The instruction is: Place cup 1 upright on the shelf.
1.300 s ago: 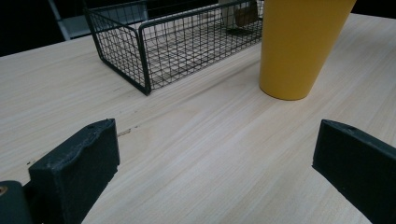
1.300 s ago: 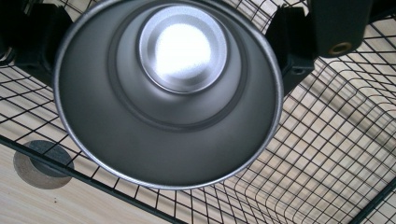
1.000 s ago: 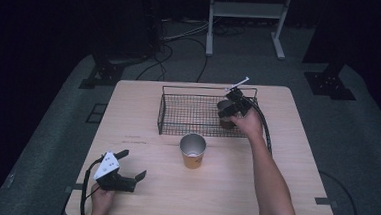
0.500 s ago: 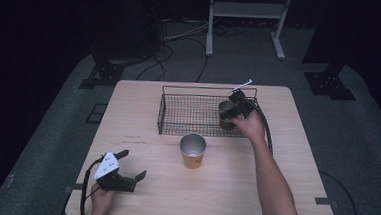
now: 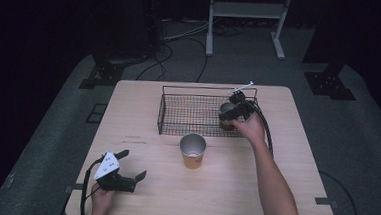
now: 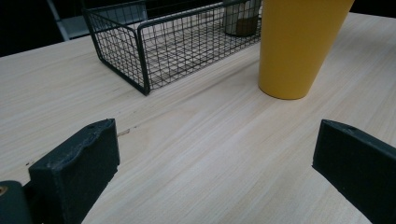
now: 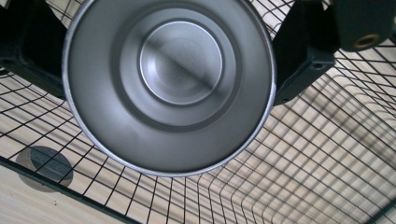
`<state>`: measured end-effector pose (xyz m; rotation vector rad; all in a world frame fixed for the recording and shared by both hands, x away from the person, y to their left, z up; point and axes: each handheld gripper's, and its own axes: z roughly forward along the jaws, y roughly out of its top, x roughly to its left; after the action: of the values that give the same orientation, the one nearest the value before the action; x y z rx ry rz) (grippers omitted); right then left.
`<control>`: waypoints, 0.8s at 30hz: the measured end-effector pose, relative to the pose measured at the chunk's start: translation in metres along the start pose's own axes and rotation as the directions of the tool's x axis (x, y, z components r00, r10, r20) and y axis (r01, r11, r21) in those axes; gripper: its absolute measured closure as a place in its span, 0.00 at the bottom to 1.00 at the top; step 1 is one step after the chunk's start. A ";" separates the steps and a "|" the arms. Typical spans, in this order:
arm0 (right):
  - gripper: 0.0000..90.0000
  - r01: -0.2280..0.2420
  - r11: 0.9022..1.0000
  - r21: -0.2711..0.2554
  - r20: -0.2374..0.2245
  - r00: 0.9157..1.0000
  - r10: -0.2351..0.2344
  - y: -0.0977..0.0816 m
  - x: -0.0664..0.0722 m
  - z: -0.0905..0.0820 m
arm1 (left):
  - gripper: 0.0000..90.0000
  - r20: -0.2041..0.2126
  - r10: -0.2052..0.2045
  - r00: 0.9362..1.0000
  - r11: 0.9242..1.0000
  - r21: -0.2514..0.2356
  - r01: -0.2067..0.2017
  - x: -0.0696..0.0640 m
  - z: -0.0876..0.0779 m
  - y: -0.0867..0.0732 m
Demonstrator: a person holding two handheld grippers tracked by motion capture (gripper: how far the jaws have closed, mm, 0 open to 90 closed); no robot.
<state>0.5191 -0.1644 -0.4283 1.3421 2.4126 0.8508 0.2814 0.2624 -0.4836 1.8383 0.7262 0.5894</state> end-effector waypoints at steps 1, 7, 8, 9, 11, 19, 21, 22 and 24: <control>0.09 -0.002 1.000 -0.003 0.001 1.000 0.002 -0.001 0.000 0.000 | 0.00 0.000 0.000 1.000 1.000 0.000 0.000 0.000 0.000 0.000; 0.05 0.008 1.000 -0.029 0.019 1.000 -0.007 0.001 0.003 -0.006 | 0.00 0.000 0.000 1.000 1.000 0.000 0.000 0.000 0.000 0.000; 0.04 0.011 0.999 -0.034 0.024 1.000 -0.010 0.002 0.003 -0.007 | 0.00 0.000 0.000 1.000 1.000 0.001 0.000 0.000 0.000 0.000; 0.03 0.015 0.999 -0.038 0.030 0.999 -0.014 0.002 0.004 -0.008 | 0.00 0.000 0.000 1.000 1.000 0.000 0.000 0.000 0.000 0.000; 0.03 0.015 0.999 -0.053 0.036 0.999 -0.013 0.003 0.004 -0.012 | 0.00 0.000 0.001 1.000 1.000 0.001 -0.001 0.000 0.000 0.000; 0.03 -0.013 0.992 -0.122 0.012 1.000 0.015 0.002 0.001 -0.030 | 0.00 0.000 0.001 1.000 1.000 0.000 -0.001 0.000 0.000 0.000; 0.03 -0.005 0.991 -0.133 0.014 1.000 0.007 0.002 0.002 -0.035 | 0.00 0.000 0.001 1.000 1.000 0.001 -0.001 0.000 0.000 0.000; 0.03 0.000 0.990 -0.138 0.013 1.000 0.001 0.002 0.003 -0.037 | 0.00 0.000 0.002 1.000 1.000 0.001 -0.002 0.000 0.000 0.000; 0.03 0.010 0.990 -0.143 0.008 1.000 -0.009 0.001 0.005 -0.042 | 0.00 0.000 0.002 1.000 1.000 0.001 -0.002 0.000 0.000 0.000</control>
<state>0.4973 -0.1756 -0.3943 1.2772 2.3018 0.9948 0.2813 0.2621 -0.4837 1.8403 0.7254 0.5904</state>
